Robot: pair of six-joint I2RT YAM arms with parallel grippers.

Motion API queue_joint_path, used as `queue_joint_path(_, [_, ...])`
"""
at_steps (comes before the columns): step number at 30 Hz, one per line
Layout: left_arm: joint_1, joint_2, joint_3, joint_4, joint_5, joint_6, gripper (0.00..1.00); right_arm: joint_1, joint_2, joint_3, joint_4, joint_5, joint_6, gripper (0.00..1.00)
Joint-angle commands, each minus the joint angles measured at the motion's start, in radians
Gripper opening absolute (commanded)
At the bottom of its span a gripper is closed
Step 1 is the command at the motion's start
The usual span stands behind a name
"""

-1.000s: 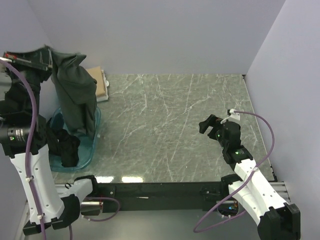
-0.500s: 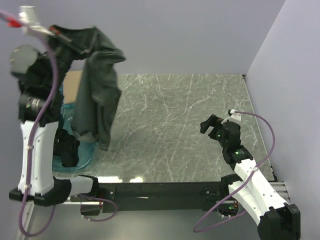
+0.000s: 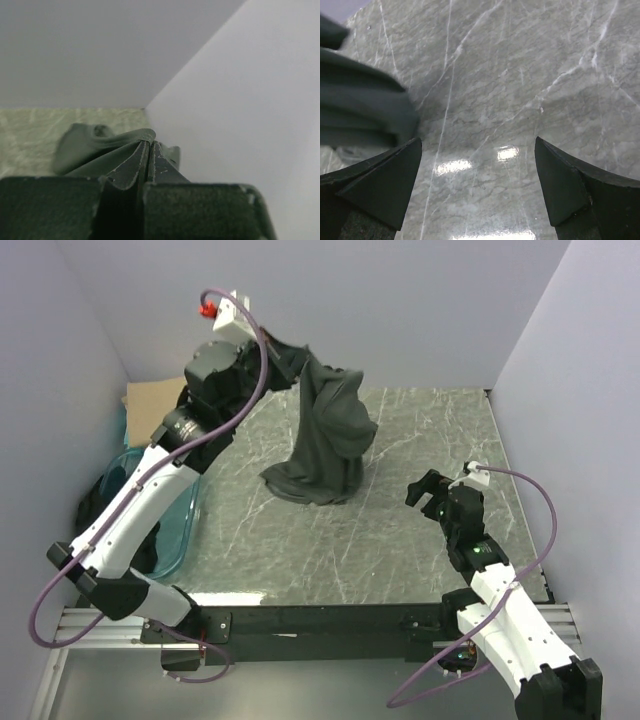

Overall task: Fold and stack the t-shirts
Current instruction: Move the tshirt to the center of the board, then flatten the tshirt out

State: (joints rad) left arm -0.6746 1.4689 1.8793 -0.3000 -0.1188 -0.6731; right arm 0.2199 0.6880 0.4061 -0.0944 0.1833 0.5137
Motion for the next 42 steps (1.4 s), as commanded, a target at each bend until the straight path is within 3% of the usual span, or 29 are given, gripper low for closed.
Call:
queue_joint_path(1, [0.009,-0.087,-0.155,0.122,-0.195,-0.008,0.01,-0.002,-0.008,0.033,-0.002,0.042,0.014,1.0])
queue_joint_path(11, [0.043,-0.111,-0.609,-0.16,-0.441,-0.241,0.02,-0.001,0.019,0.04,0.005,0.012,0.006,1.0])
queue_joint_path(13, [0.064,-0.11,-0.669,-0.279,-0.479,-0.331,0.25,-0.001,0.024,0.045,0.01,-0.007,0.006,1.0])
queue_joint_path(14, [0.067,-0.113,-0.689,-0.316,-0.542,-0.356,0.39,-0.001,0.033,0.048,0.01,-0.008,0.014,1.0])
queue_joint_path(15, [0.07,-0.119,-0.697,-0.349,-0.567,-0.379,0.61,-0.001,0.039,0.051,0.005,-0.01,0.022,1.0])
queue_joint_path(18, [0.07,-0.172,-0.736,-0.404,-0.596,-0.41,0.99,-0.001,0.07,0.074,-0.002,-0.033,0.016,1.0])
queue_joint_path(26, [0.07,-0.303,-0.968,-0.242,-0.397,-0.366,0.99,-0.001,0.139,0.134,0.016,-0.12,0.016,1.0])
queue_joint_path(31, [0.07,-0.227,-1.036,-0.094,-0.236,-0.293,0.99,-0.001,0.229,0.169,0.064,-0.229,0.022,1.0])
queue_joint_path(35, [0.07,-0.139,-1.04,-0.048,-0.246,-0.276,0.99,-0.002,0.346,0.207,0.068,-0.286,0.023,0.99])
queue_joint_path(38, [0.075,-0.056,-1.007,-0.037,-0.263,-0.264,0.95,-0.002,0.399,0.211,0.091,-0.315,0.026,0.98])
queue_joint_path(42, [0.098,0.047,-0.965,-0.059,-0.286,-0.269,0.79,-0.001,0.453,0.209,0.14,-0.355,0.034,0.98])
